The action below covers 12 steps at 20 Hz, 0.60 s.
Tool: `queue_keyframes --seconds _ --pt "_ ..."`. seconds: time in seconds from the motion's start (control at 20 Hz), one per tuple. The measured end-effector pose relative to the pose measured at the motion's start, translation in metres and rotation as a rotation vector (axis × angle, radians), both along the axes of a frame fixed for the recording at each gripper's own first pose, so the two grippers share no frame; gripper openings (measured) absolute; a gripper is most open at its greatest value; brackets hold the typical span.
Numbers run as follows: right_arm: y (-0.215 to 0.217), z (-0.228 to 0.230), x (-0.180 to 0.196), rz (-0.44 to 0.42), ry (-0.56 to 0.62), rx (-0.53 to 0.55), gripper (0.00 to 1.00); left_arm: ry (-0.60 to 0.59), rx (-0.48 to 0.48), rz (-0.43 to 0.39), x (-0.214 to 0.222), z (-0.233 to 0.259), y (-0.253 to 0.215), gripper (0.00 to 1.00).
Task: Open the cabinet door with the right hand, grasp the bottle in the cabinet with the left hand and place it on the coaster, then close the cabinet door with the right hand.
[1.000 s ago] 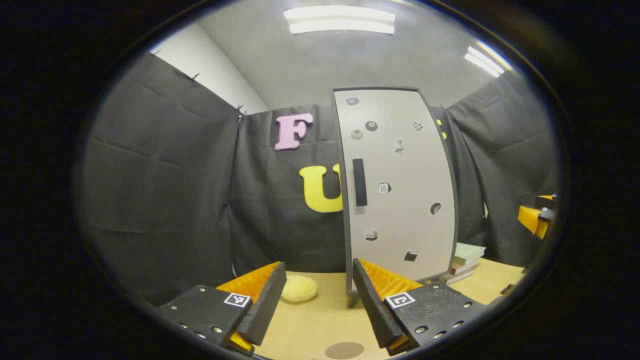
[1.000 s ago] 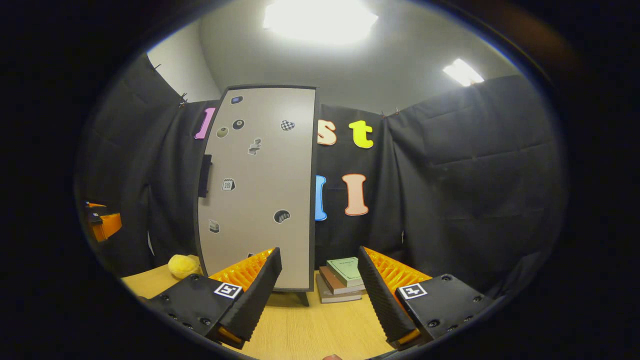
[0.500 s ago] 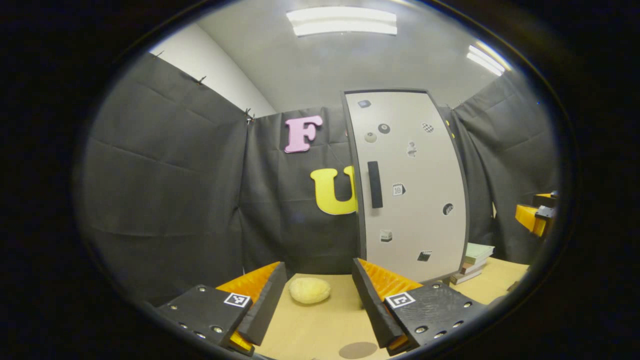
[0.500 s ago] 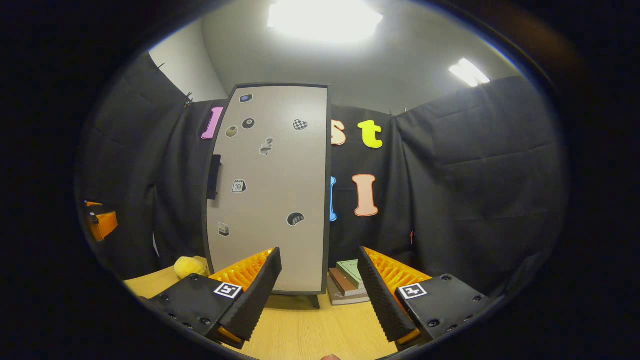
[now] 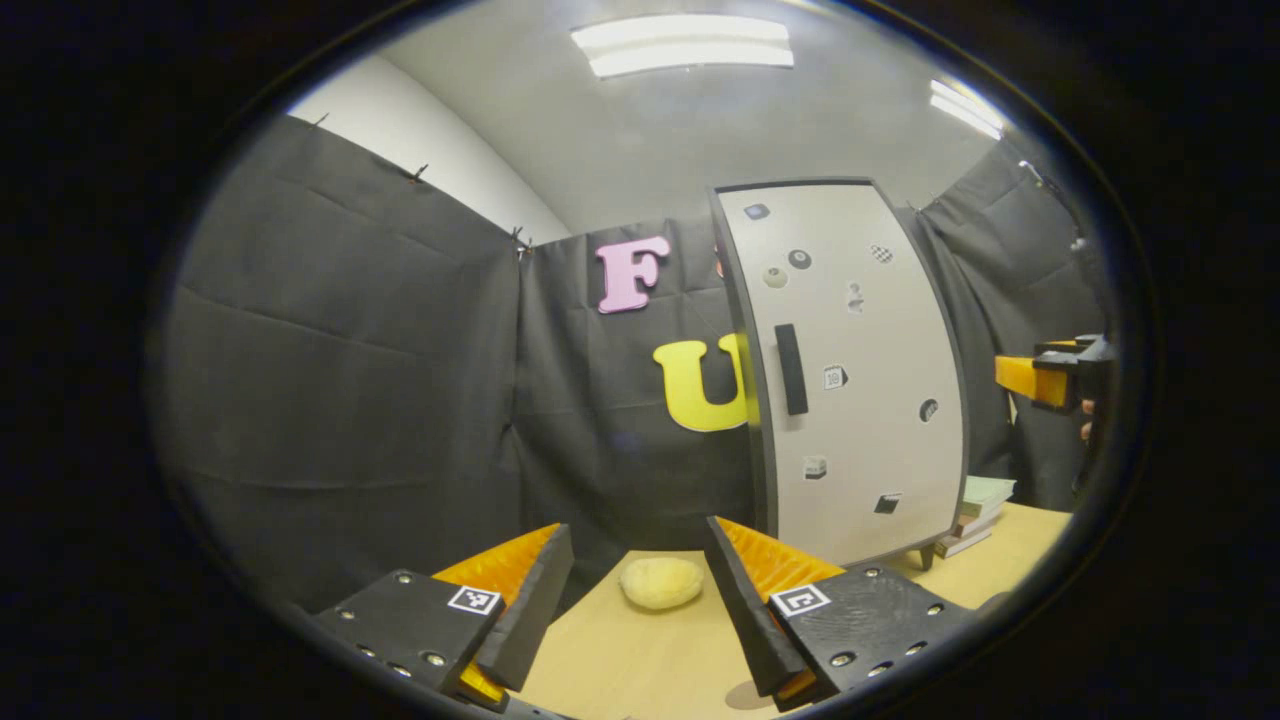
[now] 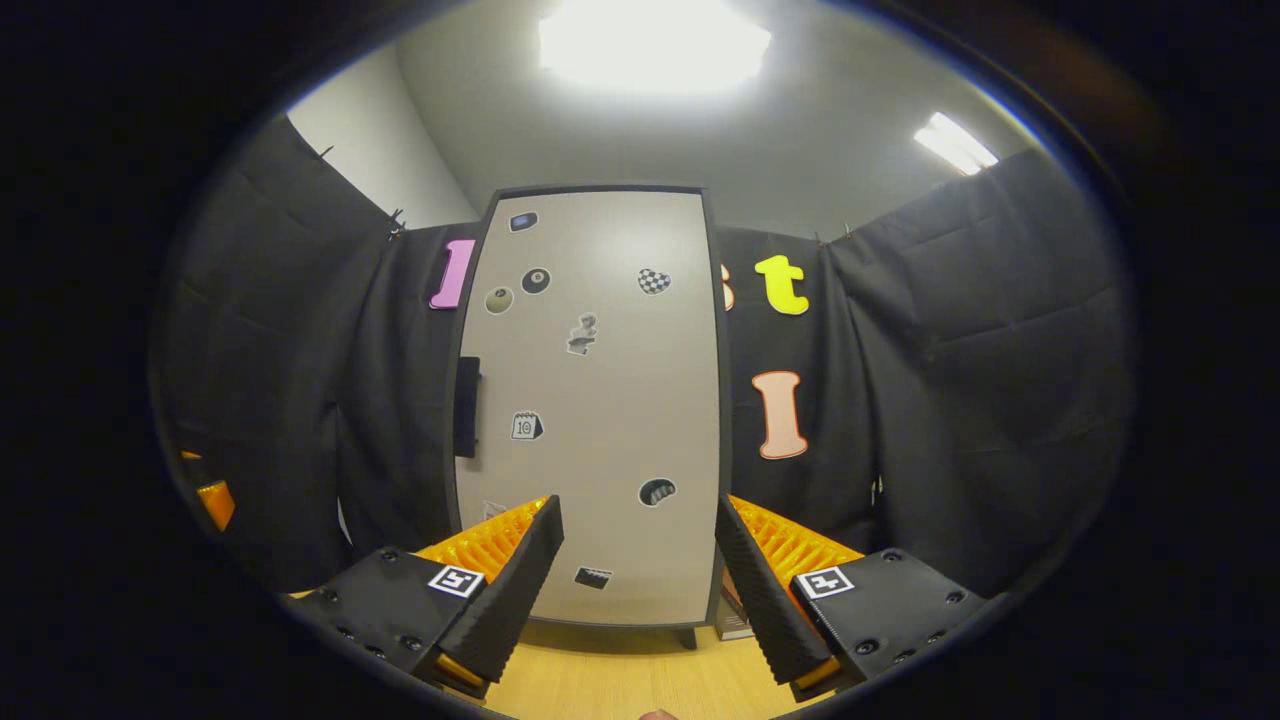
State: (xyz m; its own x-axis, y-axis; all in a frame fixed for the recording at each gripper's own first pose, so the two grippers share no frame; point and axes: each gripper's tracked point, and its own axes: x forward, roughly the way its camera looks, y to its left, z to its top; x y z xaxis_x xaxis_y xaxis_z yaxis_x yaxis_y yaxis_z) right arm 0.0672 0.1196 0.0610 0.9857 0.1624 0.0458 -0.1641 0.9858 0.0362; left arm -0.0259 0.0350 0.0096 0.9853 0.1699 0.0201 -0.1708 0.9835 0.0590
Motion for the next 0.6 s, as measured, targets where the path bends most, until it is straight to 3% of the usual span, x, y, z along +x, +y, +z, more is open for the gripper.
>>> queue_keyframes --seconds 0.6 --pt "0.106 0.034 0.052 0.146 0.002 -0.001 0.97 0.026 -0.014 0.157 -0.040 -0.014 0.071 0.80"
